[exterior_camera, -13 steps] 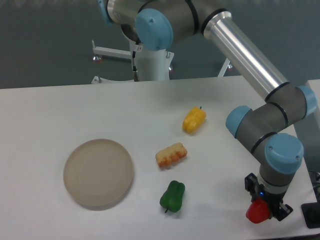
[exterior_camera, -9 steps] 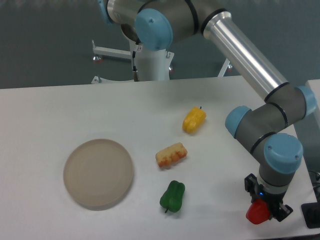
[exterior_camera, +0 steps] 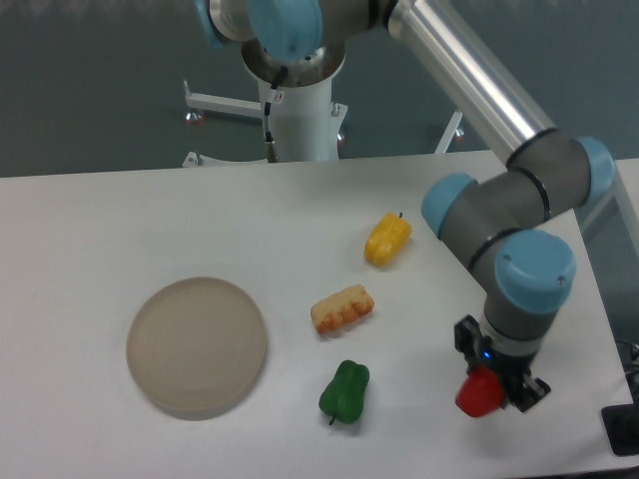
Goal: Place the red pepper on the plate
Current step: 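Carry the held red pepper with the gripper over the beige plate, then lower the red pepper onto the plate and open the gripper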
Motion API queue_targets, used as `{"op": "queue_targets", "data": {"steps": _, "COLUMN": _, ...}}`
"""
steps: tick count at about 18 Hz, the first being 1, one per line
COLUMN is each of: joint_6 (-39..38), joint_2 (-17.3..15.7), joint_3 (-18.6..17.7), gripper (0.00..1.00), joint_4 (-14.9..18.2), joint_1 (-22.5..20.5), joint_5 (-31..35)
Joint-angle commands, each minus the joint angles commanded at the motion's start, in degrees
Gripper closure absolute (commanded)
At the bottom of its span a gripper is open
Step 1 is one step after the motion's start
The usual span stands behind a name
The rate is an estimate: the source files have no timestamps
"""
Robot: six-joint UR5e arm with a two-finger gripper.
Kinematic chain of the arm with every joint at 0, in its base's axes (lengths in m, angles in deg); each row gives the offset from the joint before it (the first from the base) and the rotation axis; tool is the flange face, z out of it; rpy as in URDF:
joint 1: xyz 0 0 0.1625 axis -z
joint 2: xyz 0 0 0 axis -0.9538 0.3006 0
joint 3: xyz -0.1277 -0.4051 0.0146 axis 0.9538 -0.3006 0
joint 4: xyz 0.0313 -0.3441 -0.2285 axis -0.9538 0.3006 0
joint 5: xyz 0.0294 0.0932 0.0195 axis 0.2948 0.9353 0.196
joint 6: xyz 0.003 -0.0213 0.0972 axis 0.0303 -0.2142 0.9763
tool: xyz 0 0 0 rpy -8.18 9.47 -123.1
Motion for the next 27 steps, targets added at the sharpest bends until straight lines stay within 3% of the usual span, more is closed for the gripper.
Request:
{"op": "queue_targets", "data": {"steps": 4, "joint_6": -6.1, "joint_2": -5.7, "joint_3": -7.8, "gripper": 0.48, "joint_4": -0.1, "joint_1": 2.7, "joint_5": -3.5}}
{"op": "queue_targets", "data": {"steps": 7, "joint_6": -15.4, "joint_2": -8.8, "joint_3": -12.6, "gripper": 0.48, "joint_4": -0.3, "joint_1": 7.1, "joint_5": -3.9}}
{"op": "queue_targets", "data": {"steps": 12, "joint_6": -29.3, "joint_2": -10.4, "joint_3": -18.3, "gripper": 0.48, "joint_4": -0.4, "joint_1": 16.4, "joint_5": -3.5}}
{"op": "queue_targets", "data": {"steps": 18, "joint_6": -38.0, "joint_2": -9.5, "joint_3": -20.8, "gripper": 0.48, "joint_4": -0.4, "joint_1": 22.0, "joint_5": -4.0}}
{"op": "queue_targets", "data": {"steps": 27, "joint_6": -44.2, "joint_2": -7.6, "joint_3": -21.3, "gripper": 0.48, "joint_4": -0.5, "joint_1": 24.8, "joint_5": -4.1}}
